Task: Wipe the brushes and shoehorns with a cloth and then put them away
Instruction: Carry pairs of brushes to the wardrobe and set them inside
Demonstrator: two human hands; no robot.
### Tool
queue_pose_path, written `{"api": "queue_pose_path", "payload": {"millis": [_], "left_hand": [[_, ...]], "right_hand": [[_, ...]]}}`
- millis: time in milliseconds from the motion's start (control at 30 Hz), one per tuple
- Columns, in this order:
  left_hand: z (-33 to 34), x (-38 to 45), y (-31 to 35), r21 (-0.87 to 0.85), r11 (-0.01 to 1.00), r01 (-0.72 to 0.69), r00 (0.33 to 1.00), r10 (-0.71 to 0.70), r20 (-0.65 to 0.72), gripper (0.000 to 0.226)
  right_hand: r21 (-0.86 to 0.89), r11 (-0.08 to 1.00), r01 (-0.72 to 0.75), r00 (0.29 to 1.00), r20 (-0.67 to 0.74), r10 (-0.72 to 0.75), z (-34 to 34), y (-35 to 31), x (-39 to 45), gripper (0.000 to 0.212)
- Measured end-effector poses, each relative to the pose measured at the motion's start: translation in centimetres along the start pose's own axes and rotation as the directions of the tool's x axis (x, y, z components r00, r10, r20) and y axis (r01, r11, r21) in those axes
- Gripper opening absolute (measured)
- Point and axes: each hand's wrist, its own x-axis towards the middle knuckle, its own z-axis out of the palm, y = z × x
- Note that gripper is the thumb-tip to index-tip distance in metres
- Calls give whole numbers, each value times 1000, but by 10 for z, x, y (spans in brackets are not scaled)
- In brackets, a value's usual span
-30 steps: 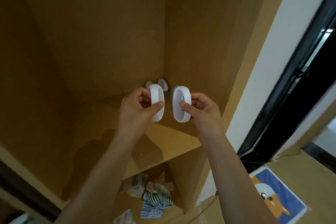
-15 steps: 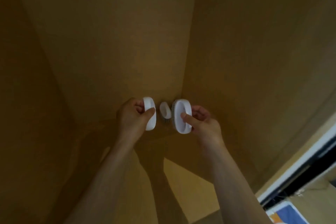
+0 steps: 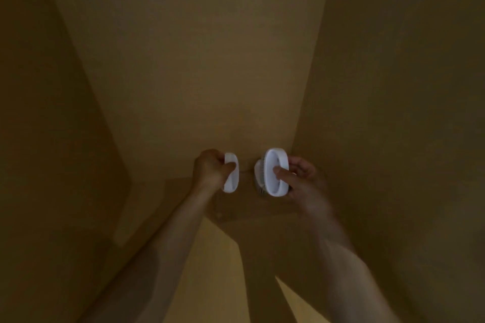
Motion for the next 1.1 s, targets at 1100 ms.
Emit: {"api": "queue_pose_path", "payload": {"millis": [1100], "left_hand": [[19,49,-41,677,628,-384,909,127,397,76]], "right_hand": [[-11,999,-42,997,65,42,-14,-1,24,22]]}}
